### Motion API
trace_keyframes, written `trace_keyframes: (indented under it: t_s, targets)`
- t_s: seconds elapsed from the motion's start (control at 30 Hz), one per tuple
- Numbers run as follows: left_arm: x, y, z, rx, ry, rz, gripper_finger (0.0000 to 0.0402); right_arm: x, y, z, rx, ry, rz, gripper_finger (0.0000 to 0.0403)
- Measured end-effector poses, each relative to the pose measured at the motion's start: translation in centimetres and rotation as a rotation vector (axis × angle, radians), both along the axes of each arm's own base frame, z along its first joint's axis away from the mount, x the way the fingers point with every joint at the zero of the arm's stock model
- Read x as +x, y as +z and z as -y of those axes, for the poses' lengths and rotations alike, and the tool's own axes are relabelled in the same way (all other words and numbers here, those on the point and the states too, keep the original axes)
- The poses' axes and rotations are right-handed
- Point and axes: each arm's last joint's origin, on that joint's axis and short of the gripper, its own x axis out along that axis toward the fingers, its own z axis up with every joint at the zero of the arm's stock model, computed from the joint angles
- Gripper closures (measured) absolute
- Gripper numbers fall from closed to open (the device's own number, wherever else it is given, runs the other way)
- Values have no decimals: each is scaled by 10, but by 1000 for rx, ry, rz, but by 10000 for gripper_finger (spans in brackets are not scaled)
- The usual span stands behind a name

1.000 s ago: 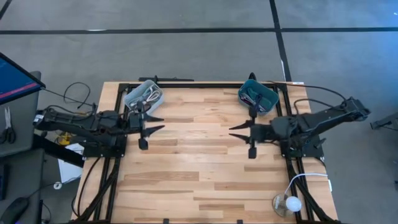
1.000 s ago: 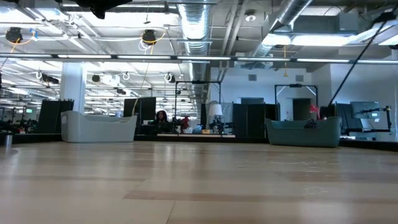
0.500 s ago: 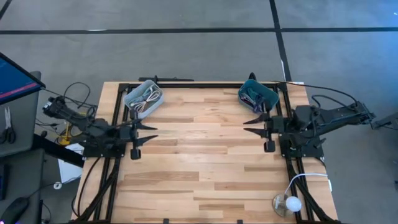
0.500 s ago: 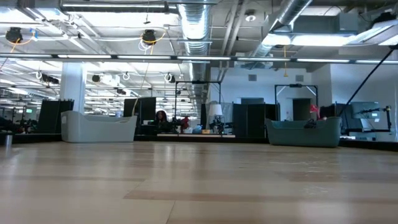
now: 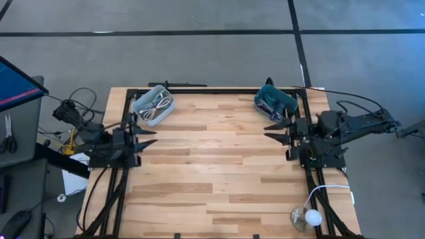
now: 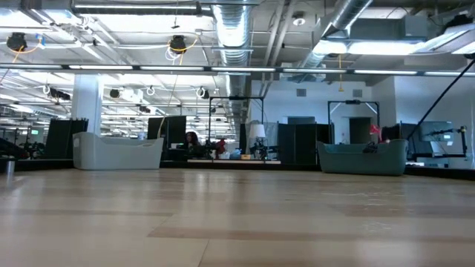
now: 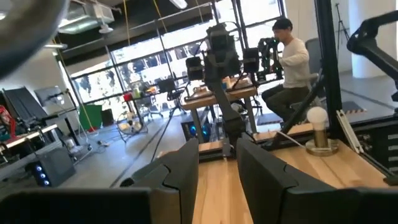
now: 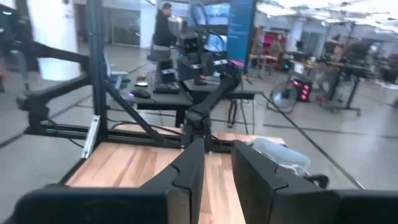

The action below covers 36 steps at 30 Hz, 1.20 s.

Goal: Pick & Place USB Port
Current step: Return to Home Position

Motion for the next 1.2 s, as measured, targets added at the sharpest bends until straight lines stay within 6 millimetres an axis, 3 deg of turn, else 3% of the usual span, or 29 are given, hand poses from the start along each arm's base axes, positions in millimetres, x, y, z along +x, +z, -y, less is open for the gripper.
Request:
trace_keyframes:
  t_s: [0.37,0.53,0.77,1.2]
  targets:
    - [18,-6,13,86,6,-77,291,10,-5,0,26,-50,-39,329]
    - [19,-1,14,55,10,-35,291,6,-3,0,-2,-35,-24,329]
    - [-7,7,-5,-17,-3,80,291,-17,5,-1,3,175,38,329]
    - [-40,2,-29,-30,-5,143,291,-49,6,6,60,198,56,329]
